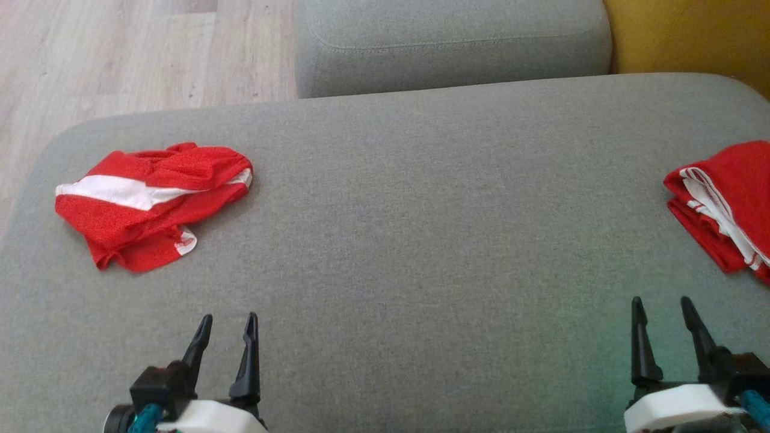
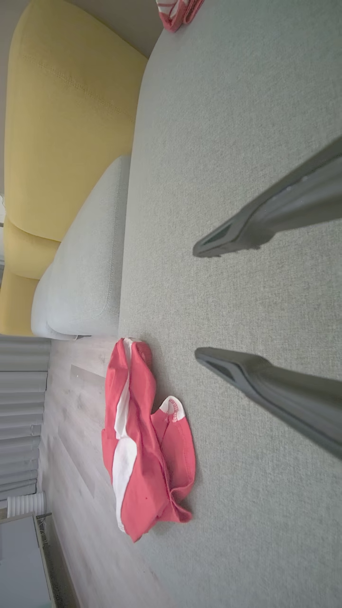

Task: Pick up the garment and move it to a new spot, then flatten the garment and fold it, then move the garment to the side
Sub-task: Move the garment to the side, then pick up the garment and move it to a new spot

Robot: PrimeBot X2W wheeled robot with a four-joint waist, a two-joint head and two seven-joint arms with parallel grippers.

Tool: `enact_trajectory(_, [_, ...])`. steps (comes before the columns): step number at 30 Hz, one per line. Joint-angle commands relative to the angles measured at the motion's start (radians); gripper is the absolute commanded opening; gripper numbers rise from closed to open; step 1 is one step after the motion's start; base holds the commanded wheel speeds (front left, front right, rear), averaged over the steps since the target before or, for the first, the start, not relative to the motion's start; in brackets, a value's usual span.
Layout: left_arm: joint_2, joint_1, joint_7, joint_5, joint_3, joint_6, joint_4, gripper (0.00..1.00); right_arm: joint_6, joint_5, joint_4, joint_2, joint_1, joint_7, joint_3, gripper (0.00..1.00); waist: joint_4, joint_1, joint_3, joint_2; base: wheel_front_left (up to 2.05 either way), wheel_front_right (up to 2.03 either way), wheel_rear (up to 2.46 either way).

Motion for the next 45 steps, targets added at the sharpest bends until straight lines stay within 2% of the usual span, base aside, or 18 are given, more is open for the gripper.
enact_trajectory(1, [-0.002,-0.036,-0.012,0.006,0.033,0.000,-0.025,1.00,-0.001,0.010,-0.024,-0.010,-0.020,-0.011,0.031,1.00,0.001,0.0001,-0.002,-0.0001,0.00,0.00,0.00])
enact_trajectory(9, [-0.002,-0.036,-0.012,0.003,0.028,0.000,-0.024,1.00,-0.001,0.009,-0.022,-0.010,-0.018,-0.011,0.045,1.00,0.017,0.0001,-0.007,-0.0001,0.00,0.00,0.00])
enact_trajectory(13, [-0.002,-0.044,-0.012,-0.001,0.012,-0.001,-0.024,1.00,-0.001,0.015,-0.032,-0.010,-0.007,-0.011,0.049,1.00,0.063,0.0001,-0.010,-0.0001,0.00,0.00,0.00])
enact_trajectory(21, [-0.002,-0.045,-0.012,-0.004,-0.002,0.005,-0.021,1.00,-0.001,0.031,-0.042,-0.010,0.010,-0.011,0.099,1.00,0.283,0.0001,-0.028,-0.0001,0.00,0.00,0.00])
enact_trajectory(22, [-0.002,-0.045,-0.012,-0.004,-0.002,0.005,-0.021,1.00,-0.001,0.031,-0.042,-0.010,0.010,-0.011,0.099,1.00,0.283,0.0001,-0.028,-0.0001,0.00,0.00,0.00])
enact_trajectory(24, [-0.002,-0.023,-0.012,-0.011,0.005,0.014,-0.019,1.00,-0.001,0.040,-0.041,-0.010,0.008,-0.011,0.140,1.00,0.370,0.0001,-0.039,-0.0001,0.00,0.00,0.00])
enact_trajectory(29, [-0.002,0.024,-0.012,-0.023,0.021,0.025,-0.026,1.00,-0.001,0.062,-0.041,-0.010,-0.003,-0.011,0.189,1.00,0.457,0.0001,-0.053,-0.0001,0.00,0.00,0.00])
enact_trajectory(33, [-0.002,0.036,-0.012,-0.030,0.030,0.027,-0.038,1.00,-0.001,0.066,-0.044,-0.010,-0.005,-0.011,0.203,1.00,0.466,0.0001,-0.049,-0.0001,0.00,0.00,0.00])
enact_trajectory(38, [-0.002,-0.018,-0.012,-0.047,0.025,0.027,-0.081,1.00,-0.001,0.054,-0.058,-0.010,-0.007,-0.011,0.210,1.00,0.431,0.0001,-0.008,-0.0001,0.00,0.00,0.00])
enact_trajectory(41, [-0.002,-0.105,-0.012,-0.072,0.019,0.022,-0.088,1.00,-0.001,0.031,-0.082,-0.010,-0.035,-0.011,0.210,1.00,0.400,0.0001,0.065,-0.0001,0.00,0.00,0.00])
enact_trajectory(45, [-0.002,-0.296,-0.012,-0.118,0.024,0.015,-0.053,1.00,-0.001,-0.011,-0.119,-0.010,-0.093,-0.011,0.205,1.00,0.369,0.0001,0.188,-0.0001,0.00,0.00,0.00])
